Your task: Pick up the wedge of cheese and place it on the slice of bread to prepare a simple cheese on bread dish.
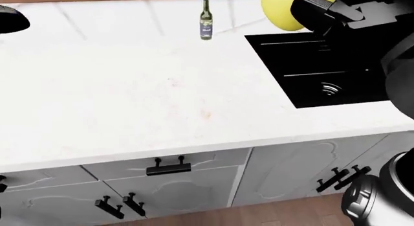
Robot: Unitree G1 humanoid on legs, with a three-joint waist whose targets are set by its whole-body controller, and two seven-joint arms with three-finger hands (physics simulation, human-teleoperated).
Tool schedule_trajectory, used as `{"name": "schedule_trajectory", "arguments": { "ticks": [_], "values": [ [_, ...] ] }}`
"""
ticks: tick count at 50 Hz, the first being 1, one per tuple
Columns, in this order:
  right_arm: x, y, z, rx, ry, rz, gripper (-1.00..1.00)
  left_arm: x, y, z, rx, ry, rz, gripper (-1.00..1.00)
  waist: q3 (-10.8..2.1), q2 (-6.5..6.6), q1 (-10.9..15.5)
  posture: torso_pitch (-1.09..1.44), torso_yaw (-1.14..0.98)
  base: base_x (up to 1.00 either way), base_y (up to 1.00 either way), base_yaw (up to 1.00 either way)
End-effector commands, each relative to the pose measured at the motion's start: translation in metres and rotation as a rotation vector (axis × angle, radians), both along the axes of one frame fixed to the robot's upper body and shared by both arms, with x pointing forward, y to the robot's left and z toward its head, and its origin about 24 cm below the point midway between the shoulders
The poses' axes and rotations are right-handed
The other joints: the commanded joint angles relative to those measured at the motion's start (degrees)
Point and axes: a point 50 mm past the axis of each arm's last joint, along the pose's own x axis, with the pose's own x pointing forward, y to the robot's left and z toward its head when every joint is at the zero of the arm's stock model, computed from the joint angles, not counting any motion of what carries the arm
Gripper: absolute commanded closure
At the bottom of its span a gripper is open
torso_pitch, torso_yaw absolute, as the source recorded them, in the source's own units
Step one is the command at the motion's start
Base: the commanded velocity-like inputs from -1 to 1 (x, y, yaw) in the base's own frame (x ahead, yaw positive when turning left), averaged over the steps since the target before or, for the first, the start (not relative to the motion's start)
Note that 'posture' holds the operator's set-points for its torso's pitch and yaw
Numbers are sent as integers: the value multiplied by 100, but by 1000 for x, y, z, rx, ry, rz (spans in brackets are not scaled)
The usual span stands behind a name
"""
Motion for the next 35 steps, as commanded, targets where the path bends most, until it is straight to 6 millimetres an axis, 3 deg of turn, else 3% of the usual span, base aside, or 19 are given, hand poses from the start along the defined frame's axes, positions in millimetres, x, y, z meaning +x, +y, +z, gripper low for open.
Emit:
{"name": "schedule_trajectory", "arguments": {
  "ticks": [1, 6, 8, 9, 11, 12, 14, 18, 23, 24, 28, 32, 34, 35],
  "values": [
    [-9, 3, 14, 2, -94, 18, 100, -11, 5, 16, -8, -94, 27, -100, -171, -10, 71, 0, 0, -16, 0, 0],
    [-7, 3, 12, -4, -92, 20, 100, -10, 4, 15, -6, -91, 25, -100, -86, 163, 143, 0, 0, -16, 0, 0],
    [-7, 4, 12, -7, -91, 25, 100, -10, 4, 15, -5, -90, 24, -100, 144, 273, 51, 0, 0, -1, 0, 0],
    [-7, 4, 12, -8, -90, 27, 100, -10, 4, 15, -5, -90, 24, -100, 176, 356, 23, 0, 0, 0, 0, 0],
    [-7, 6, 12, -12, -86, 32, 100, -10, 4, 15, -5, -90, 24, -100, 90, 649, -62, 0, 0, 0, 0, 0],
    [-7, 6, 12, -15, -88, 35, 100, -10, 4, 15, -6, -91, 24, -100, 199, 456, -13, 0, 0, 0, 0, 0],
    [-7, 7, 12, -16, -87, 35, 100, -8, 7, 15, -7, -92, 25, -100, 171, 418, 28, 0, 0, 0, 0, 0],
    [-6, 8, 13, -14, -86, 36, 100, -7, 8, 15, -7, -96, 26, -100, 160, 181, 98, 0, 0, 0, 0, 0],
    [-7, 7, 12, -10, -81, 32, 100, -10, 6, 16, -5, -96, 26, -100, 180, 173, 151, 0, 0, 0, 0, 0],
    [-7, 7, 13, -10, -79, 30, 100, -11, 5, 16, -4, -96, 25, -100, 62, 209, 143, 0, 0, 0, -6, 0],
    [-7, 6, 12, -10, -78, 30, 100, -9, 6, 15, -4, -95, 25, -100, -19, 282, 72, 0, 0, 0, -9, 0],
    [-6, 7, 12, -14, -75, 31, 100, -8, 7, 15, -5, -98, 28, -100, -58, 233, 74, 0, 0, 0, -18, 0],
    [-6, 7, 12, -14, -76, 29, 100, -10, 6, 16, -5, -99, 28, -100, -53, 20, 91, 0, 0, 0, -19, 0],
    [-6, 7, 11, -13, -74, 30, 100, -10, 5, 16, -4, -98, 28, -100, -103, -213, 97, 0, 0, 0, -25, 0]
  ]
}}
